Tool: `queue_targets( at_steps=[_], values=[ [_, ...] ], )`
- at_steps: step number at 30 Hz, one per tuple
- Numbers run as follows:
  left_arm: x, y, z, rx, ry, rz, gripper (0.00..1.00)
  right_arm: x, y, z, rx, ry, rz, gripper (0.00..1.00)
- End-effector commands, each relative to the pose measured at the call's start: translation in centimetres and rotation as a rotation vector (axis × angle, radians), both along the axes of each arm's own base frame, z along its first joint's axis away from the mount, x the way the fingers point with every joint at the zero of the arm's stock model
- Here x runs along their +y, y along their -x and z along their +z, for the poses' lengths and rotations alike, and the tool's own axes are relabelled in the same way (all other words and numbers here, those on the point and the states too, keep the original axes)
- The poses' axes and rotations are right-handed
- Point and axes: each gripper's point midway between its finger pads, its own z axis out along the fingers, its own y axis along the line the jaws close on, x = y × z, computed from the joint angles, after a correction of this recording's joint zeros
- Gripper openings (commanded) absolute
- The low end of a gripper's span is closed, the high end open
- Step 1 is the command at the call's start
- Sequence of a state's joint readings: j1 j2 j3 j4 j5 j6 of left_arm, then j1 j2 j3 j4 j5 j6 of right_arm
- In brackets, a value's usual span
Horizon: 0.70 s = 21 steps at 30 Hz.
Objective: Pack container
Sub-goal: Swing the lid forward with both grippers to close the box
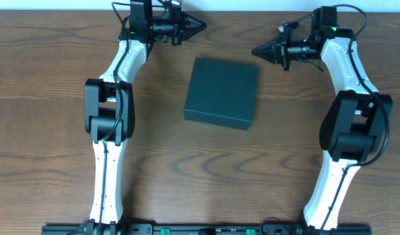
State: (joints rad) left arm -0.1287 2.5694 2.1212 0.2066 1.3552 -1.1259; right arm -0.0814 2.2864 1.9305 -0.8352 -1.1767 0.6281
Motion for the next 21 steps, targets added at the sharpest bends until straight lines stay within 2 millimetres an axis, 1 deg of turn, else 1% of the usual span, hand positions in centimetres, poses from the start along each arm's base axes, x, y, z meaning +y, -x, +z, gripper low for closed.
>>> queue_targets(
  at_steps=[1, 2, 3, 5, 6, 7, 8, 9, 10, 11, 12, 13, 14, 15, 16, 17, 18, 19, 20, 21],
  values=[
    [2.2, -0.5, 5.4, -0.118, 0.012, 0.036, 0.06, -0.1, -1.0, 3.3, -0.107, -0.068, 0.005, 0.02],
    [2.3, 0.0, 7.1, -0.171, 0.020, 0.019, 0.06, 0.0, -1.4, 4.4, -0.160, -0.089, 0.017, 0.02],
    [2.3, 1.0, 9.0, -0.262, 0.027, -0.017, 0.05, 0.0, -1.6, 5.2, -0.228, -0.068, 0.023, 0.02],
    [2.3, 3.4, 13.1, -0.417, 0.042, -0.097, 0.05, -0.1, -1.5, 7.0, -0.403, 0.052, 0.037, 0.02],
    [2.3, 4.4, 14.6, -0.478, 0.047, -0.122, 0.06, -0.3, -1.3, 7.6, -0.434, 0.101, 0.029, 0.02],
    [2.8, 5.2, 17.0, -0.540, 0.047, -0.121, 0.05, -0.8, -0.9, 8.8, -0.479, 0.179, 0.015, 0.09],
    [3.4, 5.1, 19.0, -0.551, 0.038, -0.067, 0.19, -1.8, -0.4, 10.0, -0.501, 0.254, -0.012, 0.23],
    [4.3, 4.1, 20.7, -0.504, 0.031, 0.039, 0.43, -2.7, 0.1, 10.9, -0.488, 0.317, -0.052, 0.32],
    [5.2, 3.0, 21.6, -0.403, 0.035, 0.137, 0.46, -3.6, 0.6, 11.4, -0.456, 0.372, -0.098, 0.38],
    [6.2, 1.9, 22.7, -0.350, 0.041, 0.242, 0.55, -4.7, 1.1, 11.9, -0.416, 0.445, -0.158, 0.43],
    [7.0, 1.1, 23.6, -0.341, 0.043, 0.322, 0.74, -5.7, 1.7, 12.5, -0.390, 0.511, -0.209, 0.46],
    [7.9, 0.3, 24.2, -0.307, 0.032, 0.414, 0.80, -6.8, 2.6, 13.3, -0.365, 0.592, -0.271, 0.49],
    [9.1, -0.5, 23.8, -0.230, -0.006, 0.526, 0.82, -7.9, 3.7, 14.5, -0.357, 0.669, -0.330, 0.58],
    [10.1, -0.9, 23.1, -0.169, -0.050, 0.610, 0.84, -8.4, 4.4, 15.3, -0.362, 0.712, -0.359, 0.63],
    [11.2, -1.1, 22.5, -0.150, -0.118, 0.694, 0.86, -9.1, 5.5, 16.5, -0.375, 0.766, -0.394, 0.68],
    [12.1, -0.8, 21.9, -0.153, -0.195, 0.743, 0.96, -9.8, 6.5, 17.4, -0.382, 0.821, -0.426, 0.69],
    [12.7, 0.0, 21.4, -0.178, -0.288, 0.761, 0.96, -10.7, 7.5, 18.3, -0.399, 0.889, -0.447, 0.72],
    [13.7, 1.0, 20.7, -0.231, -0.421, 0.771, 0.96, -11.6, 8.6, 19.2, -0.438, 0.977, -0.440, 0.76],
    [15.0, 2.3, 19.6, -0.284, -0.593, 0.776, 0.96, -12.2, 9.5, 19.7, -0.466, 1.050, -0.427, 0.78],
    [16.3, 3.4, 18.8, -0.378, -0.781, 0.751, 0.96, -12.9, 10.2, 20.0, -0.489, 1.121, -0.399, 0.81]
  ],
)
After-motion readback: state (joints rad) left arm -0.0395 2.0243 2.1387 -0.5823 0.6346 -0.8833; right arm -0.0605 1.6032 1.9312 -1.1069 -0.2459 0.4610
